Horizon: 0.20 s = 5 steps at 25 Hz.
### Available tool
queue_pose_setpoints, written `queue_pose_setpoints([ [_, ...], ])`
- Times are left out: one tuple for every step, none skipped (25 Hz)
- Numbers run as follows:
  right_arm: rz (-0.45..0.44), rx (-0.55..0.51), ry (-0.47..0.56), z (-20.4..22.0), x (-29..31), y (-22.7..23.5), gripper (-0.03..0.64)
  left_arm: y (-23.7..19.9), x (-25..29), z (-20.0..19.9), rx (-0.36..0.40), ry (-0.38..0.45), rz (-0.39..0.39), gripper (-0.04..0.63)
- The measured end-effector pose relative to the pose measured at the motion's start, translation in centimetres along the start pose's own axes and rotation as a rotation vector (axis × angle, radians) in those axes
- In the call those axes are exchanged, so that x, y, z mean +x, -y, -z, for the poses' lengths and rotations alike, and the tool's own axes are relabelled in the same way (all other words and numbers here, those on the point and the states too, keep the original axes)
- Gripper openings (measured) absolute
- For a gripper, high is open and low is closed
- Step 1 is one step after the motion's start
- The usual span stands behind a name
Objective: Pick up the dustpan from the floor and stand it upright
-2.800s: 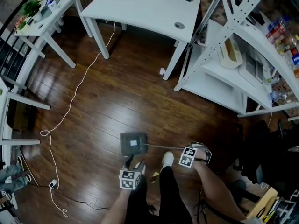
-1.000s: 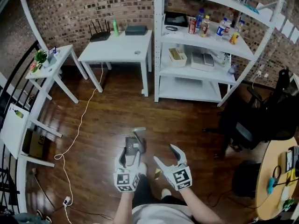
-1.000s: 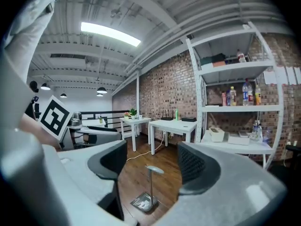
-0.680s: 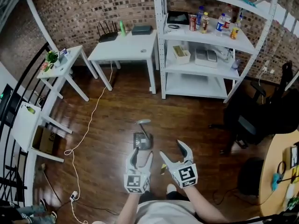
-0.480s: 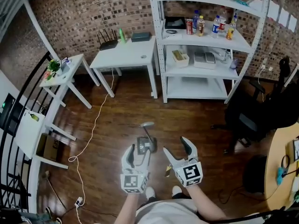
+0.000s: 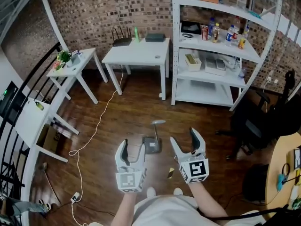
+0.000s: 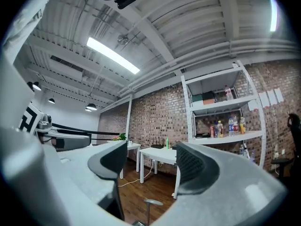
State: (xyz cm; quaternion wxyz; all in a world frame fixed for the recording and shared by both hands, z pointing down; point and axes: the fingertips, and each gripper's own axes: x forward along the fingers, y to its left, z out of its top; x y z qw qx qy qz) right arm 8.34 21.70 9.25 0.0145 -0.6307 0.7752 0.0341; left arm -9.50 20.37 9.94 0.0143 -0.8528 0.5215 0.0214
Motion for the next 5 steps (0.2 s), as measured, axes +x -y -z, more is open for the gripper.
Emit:
queue_pose_setpoints([
  [0.004, -0.001, -0.006, -0.1, 0.2, -0.4, 0.311, -0.6, -0.2, 0.0, -0.006, 0.003, -0.006, 0.286],
  [0.008, -0.005, -0.015, -0.2, 0.4, -0.9, 0.311, -1.2, -0.3, -0.1, -0.010, 0.006, -0.009, 0.290],
  [0.012, -0.013, -0.024, -0.4, 0.6, -1.5, 0.311, -1.9, -0.5, -0.2, -0.013, 0.012, -0.011, 0.293],
  [0.014, -0.021, -0.033, -0.5, 0.8, -2.1, 0.311, -2.6, -0.6, -0.4, -0.014, 0.018, -0.015, 0.296],
  [0.017, -0.030, -0.041, -0.7, 1.0, -2.7, 0.311, -3.3, -0.8, -0.6, -0.015, 0.025, -0.019, 0.299],
])
